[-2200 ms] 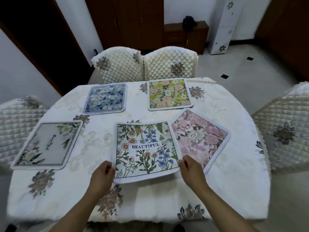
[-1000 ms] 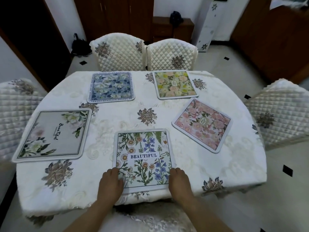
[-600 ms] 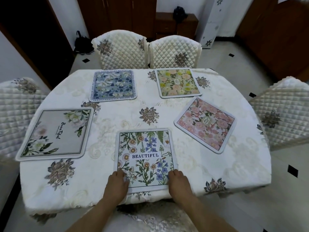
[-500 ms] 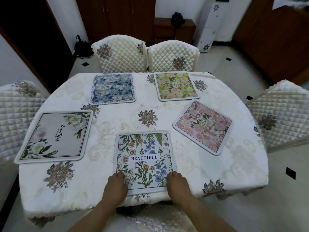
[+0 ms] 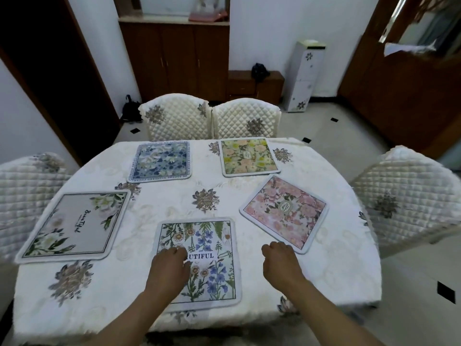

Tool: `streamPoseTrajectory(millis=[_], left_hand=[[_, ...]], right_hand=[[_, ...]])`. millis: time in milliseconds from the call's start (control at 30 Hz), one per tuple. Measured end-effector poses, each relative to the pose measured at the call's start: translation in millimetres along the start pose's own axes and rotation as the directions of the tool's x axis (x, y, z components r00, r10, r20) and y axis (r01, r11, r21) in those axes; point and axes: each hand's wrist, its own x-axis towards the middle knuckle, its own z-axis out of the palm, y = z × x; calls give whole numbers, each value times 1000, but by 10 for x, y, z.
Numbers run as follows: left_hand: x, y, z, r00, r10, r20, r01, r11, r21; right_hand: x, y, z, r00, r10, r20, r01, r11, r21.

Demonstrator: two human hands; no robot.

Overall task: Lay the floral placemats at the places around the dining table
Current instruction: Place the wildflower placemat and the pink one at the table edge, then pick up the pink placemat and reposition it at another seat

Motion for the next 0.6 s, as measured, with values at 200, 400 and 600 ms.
streamPoseTrajectory(millis=[200,400,600], left_hand=[[25,1071,195,996,-71,-60,70,997,-22],[-2,2146,239,979,-181,-90,177,983,-57],[29,2528,107,959,-236,-158,231,972,-47]], right_hand=[[-66,1044,-84,994,-111,-4,111,994,21],[53,2157,-439,974,-226,11,226,974,-5],[336,2579,-846,936,-350,-26,348,936,-52]])
